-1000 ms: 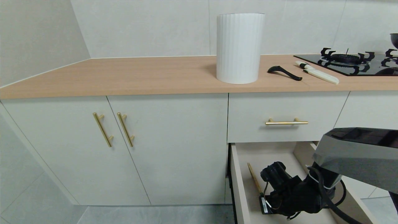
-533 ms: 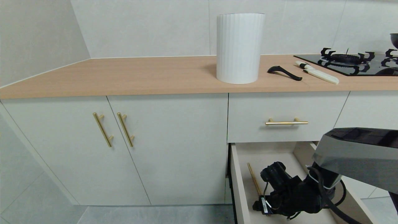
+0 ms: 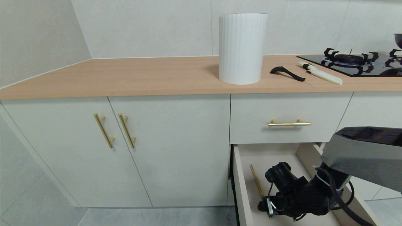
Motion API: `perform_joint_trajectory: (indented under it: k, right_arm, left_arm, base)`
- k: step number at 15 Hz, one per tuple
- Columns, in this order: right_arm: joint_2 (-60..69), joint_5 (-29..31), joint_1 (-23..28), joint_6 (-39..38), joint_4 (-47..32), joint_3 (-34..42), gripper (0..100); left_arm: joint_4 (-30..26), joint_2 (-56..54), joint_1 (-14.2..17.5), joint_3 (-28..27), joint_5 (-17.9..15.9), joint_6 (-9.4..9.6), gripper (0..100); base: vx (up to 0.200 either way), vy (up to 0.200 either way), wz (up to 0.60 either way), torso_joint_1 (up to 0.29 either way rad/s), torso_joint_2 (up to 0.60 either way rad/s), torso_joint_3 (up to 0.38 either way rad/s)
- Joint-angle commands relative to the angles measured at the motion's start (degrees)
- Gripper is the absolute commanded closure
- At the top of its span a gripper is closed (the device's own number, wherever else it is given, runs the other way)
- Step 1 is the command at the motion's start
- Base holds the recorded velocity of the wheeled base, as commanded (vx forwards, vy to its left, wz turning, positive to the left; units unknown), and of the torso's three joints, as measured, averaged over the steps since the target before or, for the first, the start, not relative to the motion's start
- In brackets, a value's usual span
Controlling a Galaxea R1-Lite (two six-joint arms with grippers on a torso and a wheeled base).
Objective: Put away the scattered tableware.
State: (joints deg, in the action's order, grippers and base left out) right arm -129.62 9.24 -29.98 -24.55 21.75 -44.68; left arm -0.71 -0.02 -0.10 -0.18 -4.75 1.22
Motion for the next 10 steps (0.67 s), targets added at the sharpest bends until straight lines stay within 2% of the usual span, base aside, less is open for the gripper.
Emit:
perform_joint_trajectory:
  k: [1, 5, 10]
  right_arm:
    - [10.00, 3.77, 0.71, 0.47, 0.05, 2.84, 0]
    - [28.11, 4.21, 1.50, 4.95, -0.39, 5.74, 0]
    - [39.27, 4.65, 6.95, 11.10, -0.30, 6.18, 0]
  left_arm:
    - [0.00, 0.02, 0.01, 0.01, 0.01, 0.01, 0]
    - [0.00, 0.02, 0.01, 0.01, 0.01, 0.01, 0]
    - [0.00, 0.02, 0.01, 0.01, 0.01, 0.01, 0]
  base:
    - [0.000, 0.000, 0.00, 0.000, 0.00, 0.000]
    - [0.000, 0.000, 0.00, 0.000, 0.00, 0.000]
    - [0.000, 0.000, 0.00, 0.000, 0.00, 0.000]
